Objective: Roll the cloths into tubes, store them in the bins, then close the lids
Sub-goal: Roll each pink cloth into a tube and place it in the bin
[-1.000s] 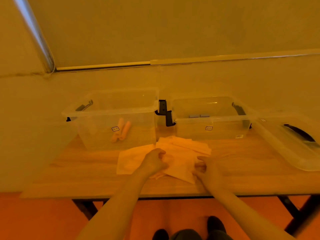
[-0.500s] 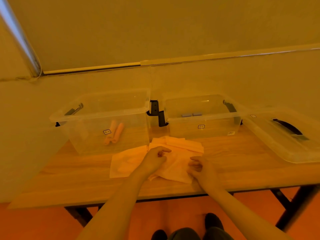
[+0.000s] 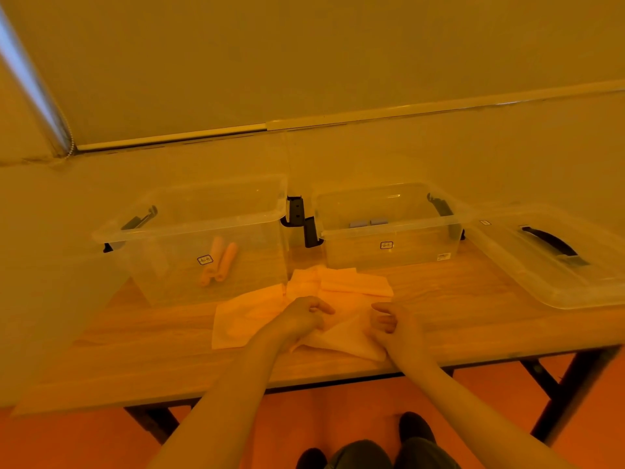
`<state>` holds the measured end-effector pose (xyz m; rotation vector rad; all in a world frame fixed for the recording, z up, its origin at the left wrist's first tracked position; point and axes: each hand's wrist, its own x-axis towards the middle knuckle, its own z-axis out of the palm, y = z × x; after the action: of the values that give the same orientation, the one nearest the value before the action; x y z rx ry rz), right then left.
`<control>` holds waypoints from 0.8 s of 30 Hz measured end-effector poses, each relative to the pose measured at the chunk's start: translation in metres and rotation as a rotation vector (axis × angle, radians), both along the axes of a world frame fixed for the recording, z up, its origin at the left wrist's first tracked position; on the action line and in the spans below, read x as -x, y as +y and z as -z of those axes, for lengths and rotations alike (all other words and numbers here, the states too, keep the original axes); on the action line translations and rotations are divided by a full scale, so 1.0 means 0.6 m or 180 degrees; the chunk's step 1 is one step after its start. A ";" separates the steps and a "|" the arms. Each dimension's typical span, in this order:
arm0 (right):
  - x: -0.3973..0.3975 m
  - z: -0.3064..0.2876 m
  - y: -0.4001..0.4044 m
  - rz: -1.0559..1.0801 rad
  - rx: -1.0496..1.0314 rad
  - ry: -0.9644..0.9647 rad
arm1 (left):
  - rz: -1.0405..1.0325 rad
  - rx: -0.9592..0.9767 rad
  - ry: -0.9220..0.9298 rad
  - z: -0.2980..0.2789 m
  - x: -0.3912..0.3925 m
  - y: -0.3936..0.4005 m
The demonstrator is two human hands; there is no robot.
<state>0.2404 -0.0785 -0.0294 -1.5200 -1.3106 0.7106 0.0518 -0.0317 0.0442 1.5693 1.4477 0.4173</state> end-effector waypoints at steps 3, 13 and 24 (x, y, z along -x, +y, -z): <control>0.000 -0.001 -0.004 0.0024 0.0025 0.0003 | 0.0015 0.0314 -0.0147 -0.009 -0.004 -0.006; -0.001 -0.008 -0.012 0.0063 0.0002 0.0112 | -0.0195 -0.0242 -0.0487 -0.012 0.003 -0.014; -0.016 -0.043 -0.015 -0.0256 0.0128 0.0708 | -0.0261 -0.0526 -0.1605 -0.075 -0.008 -0.016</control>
<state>0.2498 -0.0878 -0.0033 -1.3819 -1.2000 0.9348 0.0568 -0.0416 0.0890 1.3996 1.1064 0.9283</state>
